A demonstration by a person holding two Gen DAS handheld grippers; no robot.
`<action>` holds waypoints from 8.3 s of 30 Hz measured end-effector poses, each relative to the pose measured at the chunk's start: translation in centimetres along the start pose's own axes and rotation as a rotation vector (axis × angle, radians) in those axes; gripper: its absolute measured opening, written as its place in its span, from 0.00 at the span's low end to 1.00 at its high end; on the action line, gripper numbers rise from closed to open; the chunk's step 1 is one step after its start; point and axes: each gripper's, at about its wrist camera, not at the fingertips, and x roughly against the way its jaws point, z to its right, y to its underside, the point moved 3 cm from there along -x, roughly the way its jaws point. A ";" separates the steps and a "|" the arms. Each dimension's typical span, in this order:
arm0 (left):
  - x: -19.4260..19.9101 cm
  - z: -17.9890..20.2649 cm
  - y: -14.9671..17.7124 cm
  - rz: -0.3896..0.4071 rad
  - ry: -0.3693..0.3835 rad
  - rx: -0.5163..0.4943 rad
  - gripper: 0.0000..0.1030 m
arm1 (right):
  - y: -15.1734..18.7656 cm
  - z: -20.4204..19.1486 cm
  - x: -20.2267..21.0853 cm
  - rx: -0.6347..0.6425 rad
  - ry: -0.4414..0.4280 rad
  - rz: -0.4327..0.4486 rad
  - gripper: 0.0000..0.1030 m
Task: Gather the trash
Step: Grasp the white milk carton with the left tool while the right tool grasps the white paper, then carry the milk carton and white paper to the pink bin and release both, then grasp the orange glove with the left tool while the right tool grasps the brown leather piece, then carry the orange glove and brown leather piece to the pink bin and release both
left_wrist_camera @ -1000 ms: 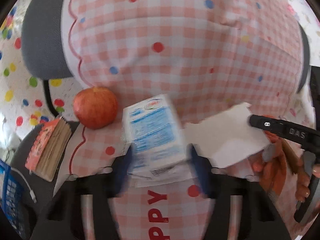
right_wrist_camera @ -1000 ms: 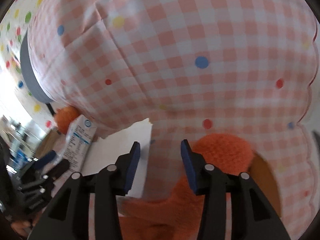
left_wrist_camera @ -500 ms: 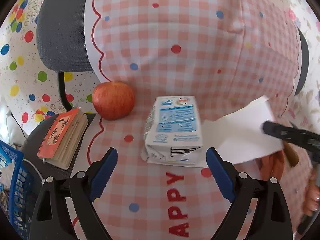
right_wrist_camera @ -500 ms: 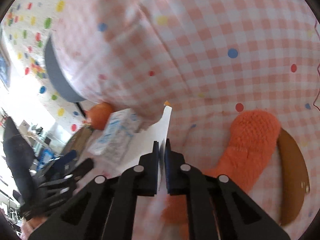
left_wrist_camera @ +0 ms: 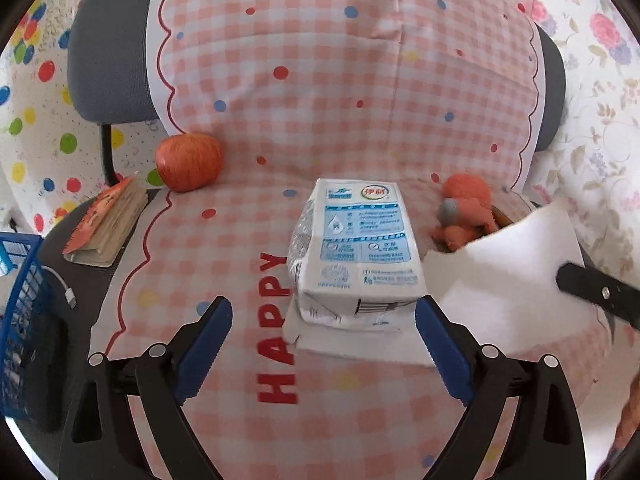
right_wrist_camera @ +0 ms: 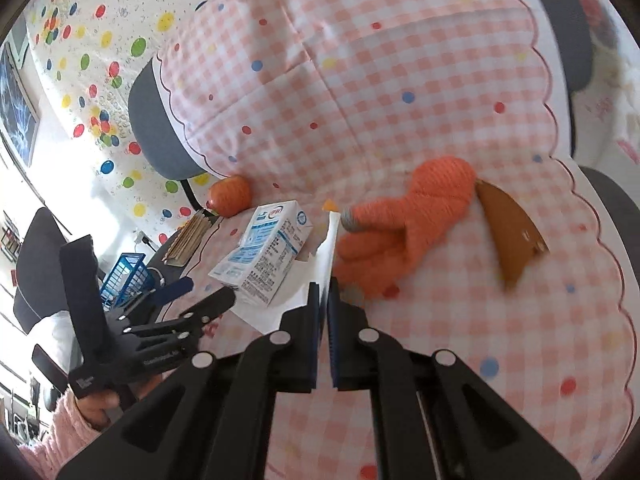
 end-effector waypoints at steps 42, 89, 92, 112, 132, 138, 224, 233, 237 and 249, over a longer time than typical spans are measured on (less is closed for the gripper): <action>13.3 9.7 5.4 0.126 0.153 -0.170 0.72 | 7.7 2.2 17.5 0.032 0.311 0.230 0.02; 10.8 26.7 17.4 0.009 0.363 -0.550 0.87 | 23.4 11.3 27.7 -0.247 0.611 0.226 0.22; 11.3 23.9 16.1 0.019 0.314 -0.503 0.87 | 22.6 10.4 27.2 -0.235 0.582 0.226 0.23; 10.3 8.2 8.5 0.065 0.020 -0.227 0.88 | 11.6 3.4 15.7 -0.006 0.387 0.154 0.51; -2.3 7.5 -1.1 -0.012 -0.031 -0.173 0.88 | -3.2 13.0 -2.1 -0.003 0.367 -0.004 0.75; -3.9 8.0 -1.4 -0.028 -0.010 -0.166 0.88 | -4.5 15.6 -5.3 -0.043 0.369 -0.078 0.76; 13.8 28.9 17.5 -0.038 0.623 -0.509 0.12 | 23.5 9.0 25.9 -0.274 0.636 0.175 0.52; 11.7 30.5 17.2 -0.063 0.583 -0.503 0.77 | 24.3 12.7 26.5 -0.364 0.620 0.191 0.69; 11.8 28.7 16.5 -0.026 0.532 -0.481 0.79 | 25.2 13.3 27.5 -0.379 0.648 0.185 0.69; 13.9 22.1 13.3 0.067 0.337 -0.384 0.83 | 22.5 10.4 30.8 -0.286 0.722 0.256 0.69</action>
